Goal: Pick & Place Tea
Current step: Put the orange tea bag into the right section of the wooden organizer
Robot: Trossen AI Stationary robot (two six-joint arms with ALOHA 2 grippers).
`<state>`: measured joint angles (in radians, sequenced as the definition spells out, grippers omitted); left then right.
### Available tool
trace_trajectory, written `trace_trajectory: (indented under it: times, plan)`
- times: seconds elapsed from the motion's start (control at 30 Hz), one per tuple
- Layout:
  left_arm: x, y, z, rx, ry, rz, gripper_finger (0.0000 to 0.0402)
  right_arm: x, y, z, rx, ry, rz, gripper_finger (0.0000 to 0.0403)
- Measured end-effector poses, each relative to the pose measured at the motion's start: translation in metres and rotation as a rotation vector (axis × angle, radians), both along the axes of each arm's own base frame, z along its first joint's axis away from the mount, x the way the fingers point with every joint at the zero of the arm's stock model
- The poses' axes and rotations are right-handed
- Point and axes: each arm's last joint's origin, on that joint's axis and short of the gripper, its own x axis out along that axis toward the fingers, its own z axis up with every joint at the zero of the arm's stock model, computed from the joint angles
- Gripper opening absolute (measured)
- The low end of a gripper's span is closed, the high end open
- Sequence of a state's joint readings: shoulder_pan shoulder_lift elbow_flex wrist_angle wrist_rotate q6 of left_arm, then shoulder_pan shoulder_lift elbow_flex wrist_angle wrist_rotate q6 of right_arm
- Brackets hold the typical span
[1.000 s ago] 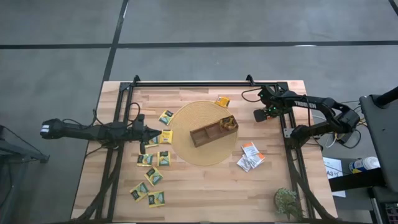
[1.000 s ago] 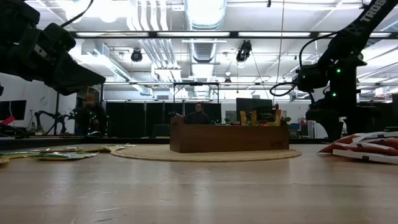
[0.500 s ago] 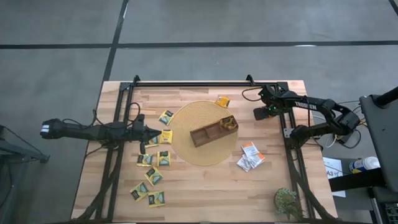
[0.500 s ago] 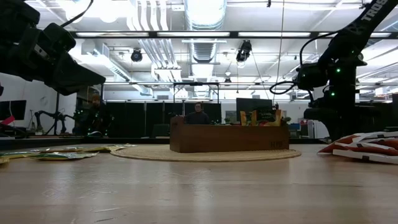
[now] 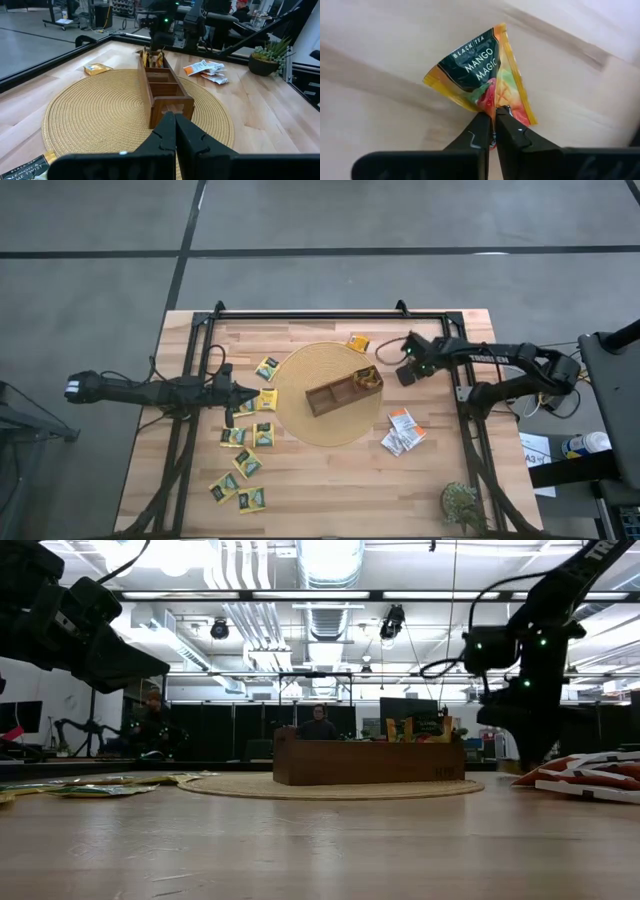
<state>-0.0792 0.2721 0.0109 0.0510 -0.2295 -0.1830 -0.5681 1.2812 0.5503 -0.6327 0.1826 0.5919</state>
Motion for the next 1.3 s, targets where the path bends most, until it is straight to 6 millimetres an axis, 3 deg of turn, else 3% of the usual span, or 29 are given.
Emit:
trace_trajectory:
  times: [0.27, 0.67, 0.93, 1.3]
  plan:
    - [0.000, 0.000, 0.000, 0.000, -0.001, 0.000, 0.0000, 0.030, 0.055, 0.017, -0.211, -0.170, 0.054, 0.0013]
    - [0.000, 0.000, 0.000, 0.000, 0.000, 0.000, 0.0000, 0.047, 0.130, 0.036, -0.395, -0.542, 0.087, 0.0013]
    - [0.000, 0.000, 0.000, 0.000, -0.001, 0.000, 0.0000, 0.062, 0.152, 0.028, -0.474, -0.614, 0.087, 0.0013]
    - [0.000, 0.000, 0.000, 0.000, 0.001, 0.000, 0.0000, 0.086, 0.160, 0.000, -0.542, -0.546, 0.029, 0.0013]
